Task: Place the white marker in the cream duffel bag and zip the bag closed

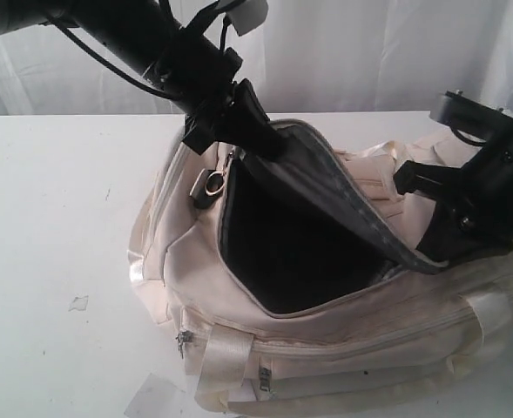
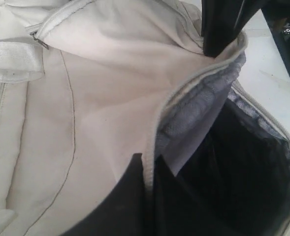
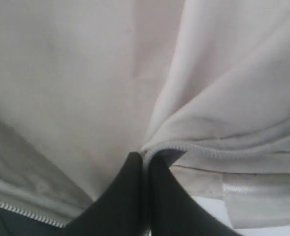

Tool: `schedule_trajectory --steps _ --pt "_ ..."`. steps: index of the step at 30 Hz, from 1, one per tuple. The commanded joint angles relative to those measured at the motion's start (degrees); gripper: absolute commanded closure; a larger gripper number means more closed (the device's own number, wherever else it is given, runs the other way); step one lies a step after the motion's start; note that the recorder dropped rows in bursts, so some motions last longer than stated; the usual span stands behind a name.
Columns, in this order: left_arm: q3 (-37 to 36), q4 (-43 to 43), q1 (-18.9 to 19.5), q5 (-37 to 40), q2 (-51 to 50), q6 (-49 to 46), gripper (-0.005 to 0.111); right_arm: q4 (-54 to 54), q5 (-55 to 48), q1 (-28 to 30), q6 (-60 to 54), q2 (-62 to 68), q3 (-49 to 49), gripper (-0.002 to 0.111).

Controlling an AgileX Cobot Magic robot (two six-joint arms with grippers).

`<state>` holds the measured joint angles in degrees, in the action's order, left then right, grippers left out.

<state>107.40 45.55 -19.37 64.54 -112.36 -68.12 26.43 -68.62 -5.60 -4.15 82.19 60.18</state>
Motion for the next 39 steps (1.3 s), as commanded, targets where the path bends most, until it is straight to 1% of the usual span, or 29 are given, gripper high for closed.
schedule_trajectory --steps 1,4,5,9,11,12,13,15,16,18,21,24,26,32,34,36,38,39 --pt "-0.01 0.16 0.08 5.42 0.97 1.3 0.092 0.22 -1.34 0.33 -0.07 -1.09 -0.89 0.096" --pt "-0.01 0.16 0.08 5.42 0.97 2.34 0.075 1.16 -1.34 0.33 -0.07 -1.45 -0.89 0.085" --pt "-0.01 0.16 0.08 5.42 0.97 2.64 0.065 1.77 -1.34 0.33 -0.07 -1.58 -0.89 0.08" --pt "-0.01 0.16 0.08 5.42 1.08 6.07 0.042 2.15 -1.34 0.33 -0.18 -1.58 -0.89 0.078" --pt "-0.01 0.27 0.08 5.42 1.45 8.38 0.034 2.15 -1.34 0.33 -0.76 -1.66 -0.66 0.078" --pt "-0.01 0.27 0.08 5.42 1.74 8.77 0.033 2.15 -1.34 0.33 -0.76 -1.66 -0.7 0.078" --pt "-0.01 0.27 0.08 5.42 2.51 11.66 0.03 2.15 -1.34 0.33 -0.76 -1.66 -0.7 0.078" --pt "-0.01 0.15 0.22 5.42 4.11 15.79 0.029 2.29 -1.34 0.33 -0.76 -1.66 -0.7 0.078" --pt "-0.01 -0.35 0.45 5.42 4.96 15.91 0.029 2.42 -1.34 0.33 -0.76 -1.66 -0.7 0.078" --pt "-0.01 -5.11 0.72 5.42 6.98 15.91 0.029 2.53 -1.34 0.33 -0.53 -2.07 -0.7 0.078" --pt "-0.01 -16.13 0.85 5.42 10.03 15.91 0.029 2.66 -1.34 0.33 -0.1 -4.05 -0.7 0.078" --pt "-0.01 -22.14 0.85 5.42 11.53 17.43 0.029 2.75 -1.34 0.33 -0.1 -6.2 -0.7 0.078" --pt "-0.01 -23.89 0.92 5.42 12.23 18.29 0.029 3.0 -1.34 0.33 0.15 -7.6 -0.7 0.078" --pt "-0.01 -25.27 0.97 5.42 13.07 18.94 0.03 5.77 -1.34 0.33 0.3 -10.89 -0.7 0.078" --pt "-0.01 -25.9 1.93 5.13 13.07 18.95 0.032 7.34 -1.34 0.33 -0.97 -12.31 -0.7 0.078" --pt "-0.01 -25.9 4.59 4.23 13.07 19.03 0.036 7.58 -1.34 0.33 -1.14 -13.47 -0.7 0.078" --pt "-0.01 -25.9 8.4 3.81 13.07 19.33 0.051 7.7 -1.34 0.33 -1.85 -13.9 -0.7 0.081" --pt "-0.01 -25.0 11.28 3.07 13.07 19.89 0.068 7.96 -1.34 0.33 -1.98 -14.01 -0.7 0.087"
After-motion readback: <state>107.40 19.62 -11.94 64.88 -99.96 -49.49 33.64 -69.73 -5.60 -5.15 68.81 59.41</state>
